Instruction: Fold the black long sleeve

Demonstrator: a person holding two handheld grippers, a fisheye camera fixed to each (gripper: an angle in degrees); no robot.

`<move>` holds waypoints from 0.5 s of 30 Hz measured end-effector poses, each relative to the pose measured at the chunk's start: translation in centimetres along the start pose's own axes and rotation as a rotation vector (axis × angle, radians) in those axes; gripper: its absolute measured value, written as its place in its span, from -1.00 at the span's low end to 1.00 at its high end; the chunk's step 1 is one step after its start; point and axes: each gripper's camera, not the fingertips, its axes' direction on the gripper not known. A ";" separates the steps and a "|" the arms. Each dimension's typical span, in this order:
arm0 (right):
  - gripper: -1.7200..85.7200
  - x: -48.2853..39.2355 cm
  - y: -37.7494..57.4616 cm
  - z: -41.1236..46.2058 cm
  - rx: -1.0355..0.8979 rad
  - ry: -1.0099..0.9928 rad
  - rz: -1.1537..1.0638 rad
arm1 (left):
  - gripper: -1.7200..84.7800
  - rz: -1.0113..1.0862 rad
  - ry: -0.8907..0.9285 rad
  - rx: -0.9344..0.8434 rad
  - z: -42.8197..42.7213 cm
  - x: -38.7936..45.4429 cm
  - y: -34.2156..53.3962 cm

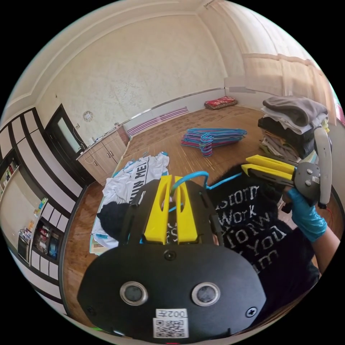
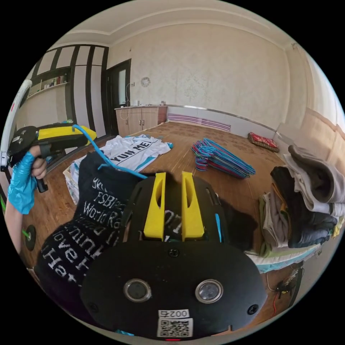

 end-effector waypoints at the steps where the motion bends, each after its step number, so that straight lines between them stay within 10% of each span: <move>1: -0.78 -0.2 -0.1 0.0 0.003 0.003 -0.005 | -0.98 -0.005 -0.002 0.009 -0.2 0.0 0.1; 15: -0.83 -1.9 0.5 0.4 -0.159 -0.047 -0.018 | -0.98 -0.003 0.005 -0.004 -0.3 -0.9 0.8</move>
